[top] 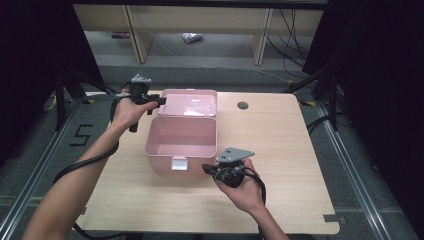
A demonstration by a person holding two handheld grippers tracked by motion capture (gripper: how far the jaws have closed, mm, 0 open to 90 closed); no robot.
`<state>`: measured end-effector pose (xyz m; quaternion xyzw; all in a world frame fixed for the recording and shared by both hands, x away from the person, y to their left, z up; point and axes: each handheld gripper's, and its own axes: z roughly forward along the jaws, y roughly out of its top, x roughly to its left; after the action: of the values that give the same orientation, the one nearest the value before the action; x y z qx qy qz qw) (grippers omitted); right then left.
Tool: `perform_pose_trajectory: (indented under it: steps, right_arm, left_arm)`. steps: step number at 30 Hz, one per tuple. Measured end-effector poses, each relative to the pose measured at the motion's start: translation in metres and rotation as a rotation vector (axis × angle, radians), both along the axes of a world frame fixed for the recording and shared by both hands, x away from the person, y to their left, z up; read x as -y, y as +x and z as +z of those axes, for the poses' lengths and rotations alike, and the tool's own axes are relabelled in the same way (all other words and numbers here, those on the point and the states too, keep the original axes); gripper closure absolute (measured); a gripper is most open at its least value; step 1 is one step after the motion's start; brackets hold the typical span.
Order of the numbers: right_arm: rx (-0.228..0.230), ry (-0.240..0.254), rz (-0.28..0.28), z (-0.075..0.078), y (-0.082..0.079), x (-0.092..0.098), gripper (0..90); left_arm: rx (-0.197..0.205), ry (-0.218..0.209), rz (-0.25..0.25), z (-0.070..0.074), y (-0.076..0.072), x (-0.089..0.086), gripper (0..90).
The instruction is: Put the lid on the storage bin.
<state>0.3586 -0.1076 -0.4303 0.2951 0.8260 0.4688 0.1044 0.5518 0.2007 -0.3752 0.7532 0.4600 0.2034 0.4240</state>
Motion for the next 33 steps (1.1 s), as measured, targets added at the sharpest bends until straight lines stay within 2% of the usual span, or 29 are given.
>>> perform_pose_trajectory:
  steps: [2,6,8,9,11,12,13,14,15,17,19,20,21,22,24,25,26,27,28,29,32,33]
  right_arm:
    - [-0.005,0.009,0.01,0.003,0.002,-0.008,90.0]
    - [0.033,0.007,0.045,0.007,0.008,-0.024,90.0]
    - [0.014,0.007,0.05,0.008,0.009,-0.031,90.0]
    - [0.021,0.001,0.057,0.009,0.011,-0.035,90.0]
    - [0.014,0.0,0.062,0.011,0.011,-0.041,90.0]
    - [0.028,-0.004,0.08,0.011,0.012,-0.044,90.0]
    - [0.026,0.004,0.075,0.011,0.012,-0.048,90.0]
    - [0.023,-0.01,0.083,0.012,0.013,-0.05,90.0]
    - [0.038,-0.012,0.086,0.012,0.015,-0.054,90.0]
    - [0.023,-0.023,0.097,0.012,0.016,-0.059,90.0]
    - [0.03,-0.034,0.111,0.01,0.018,-0.064,90.0]
    - [0.044,-0.041,0.113,0.009,0.019,-0.065,90.0]
    - [0.034,-0.03,0.101,0.007,0.018,-0.068,90.0]
    - [0.017,-0.04,0.096,0.006,0.018,-0.069,90.0]
    - [0.03,-0.053,0.115,0.005,0.02,-0.07,90.0]
    - [0.051,-0.06,0.113,0.004,0.02,-0.071,90.0]
    - [0.023,-0.062,0.103,0.004,0.019,-0.072,90.0]
    - [0.032,-0.059,0.103,0.003,0.019,-0.073,90.0]
    - [0.03,-0.066,0.108,0.003,0.019,-0.074,90.0]
    - [0.03,-0.071,0.108,0.002,0.019,-0.075,90.0]
    - [0.036,-0.065,0.102,0.0,0.02,-0.077,90.0]
    - [0.03,-0.073,0.107,0.0,0.02,-0.077,90.0]
  left_arm:
    - [-0.011,-0.001,0.016,-0.002,0.004,-0.001,62.9]
    - [-0.027,0.002,0.044,-0.007,0.01,-0.003,65.7]
    - [-0.032,0.001,0.052,-0.009,0.014,-0.004,67.6]
    - [-0.027,0.001,0.064,-0.01,0.014,-0.004,68.1]
    - [-0.031,0.005,0.062,-0.011,0.016,-0.005,69.3]
    - [-0.028,0.009,0.066,-0.011,0.016,-0.006,70.2]
    - [-0.028,0.009,0.067,-0.011,0.017,-0.006,71.7]
    - [-0.028,0.008,0.07,-0.011,0.018,-0.006,72.5]
    - [-0.024,0.008,0.072,-0.011,0.018,-0.006,74.1]
    - [-0.027,0.012,0.071,-0.012,0.02,-0.006,76.6]
    - [-0.022,0.02,0.074,-0.013,0.021,-0.006,77.3]
    - [-0.027,0.037,0.068,-0.013,0.022,-0.007,77.9]
    - [-0.025,0.055,0.068,-0.013,0.023,-0.007,77.9]
    - [-0.028,0.057,0.067,-0.014,0.024,-0.007,77.6]
    - [-0.022,0.042,0.085,-0.016,0.027,-0.004,76.5]
    - [-0.033,0.063,0.076,-0.015,0.028,-0.006,75.4]
    - [-0.034,0.042,0.092,-0.016,0.03,-0.004,74.5]
    - [-0.035,0.047,0.095,-0.017,0.031,-0.004,73.4]
    - [-0.037,0.028,0.107,-0.019,0.034,-0.003,71.8]
    - [-0.055,0.05,0.094,-0.019,0.035,-0.005,70.2]
    - [-0.064,0.045,0.113,-0.024,0.041,-0.005,66.9]
    - [-0.082,0.045,0.114,-0.025,0.043,-0.006,66.7]
